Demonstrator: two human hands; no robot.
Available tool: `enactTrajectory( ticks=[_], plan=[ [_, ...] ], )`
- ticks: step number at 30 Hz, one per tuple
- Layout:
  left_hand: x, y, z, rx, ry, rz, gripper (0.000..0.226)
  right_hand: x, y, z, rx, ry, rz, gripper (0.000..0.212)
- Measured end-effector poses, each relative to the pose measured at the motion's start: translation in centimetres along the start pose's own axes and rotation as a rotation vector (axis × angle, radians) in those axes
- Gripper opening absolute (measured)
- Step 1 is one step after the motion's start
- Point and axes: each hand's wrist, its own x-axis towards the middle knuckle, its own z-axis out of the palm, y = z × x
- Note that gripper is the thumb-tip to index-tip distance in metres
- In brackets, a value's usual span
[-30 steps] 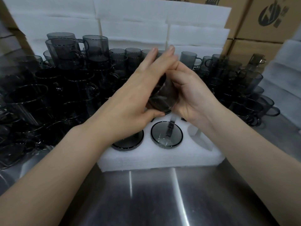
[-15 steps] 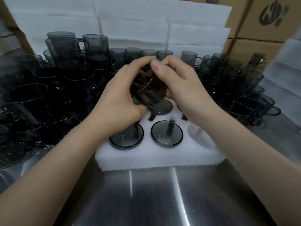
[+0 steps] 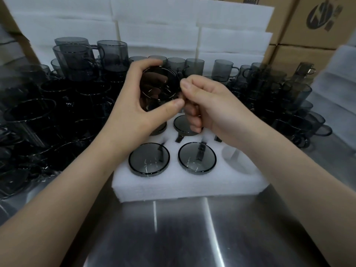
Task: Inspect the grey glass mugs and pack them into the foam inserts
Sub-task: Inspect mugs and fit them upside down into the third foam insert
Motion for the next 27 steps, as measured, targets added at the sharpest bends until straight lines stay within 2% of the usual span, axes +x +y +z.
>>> enactTrajectory(
  ticks=[2,7,13,25,27],
  plan=[
    [0.05,0.05,0.07,0.007,0.023,-0.001,0.052,0.05,0.0,-0.09,0.049,0.02,-0.004,0.032],
    [0.02,0.15,0.21,-0.032,0.063,-0.019,0.054,-0.02,0.04,0.04,0.084,0.026,-0.046,0.029],
    [0.13,0.4,-0.36,-0.123,0.058,-0.06,0.046,-0.35,-0.29,0.17,0.152,-0.041,-0.119,0.024],
    [-0.16,-0.02,-0.48,-0.417,0.068,-0.157,0.032,-0.17,-0.31,-0.58,0.238,-0.235,-0.152,0.021],
    [-0.2,0.11,-0.39,-0.441,0.069,-0.158,0.037,-0.07,-0.33,-0.78,0.238,-0.251,-0.166,0.019]
  ],
)
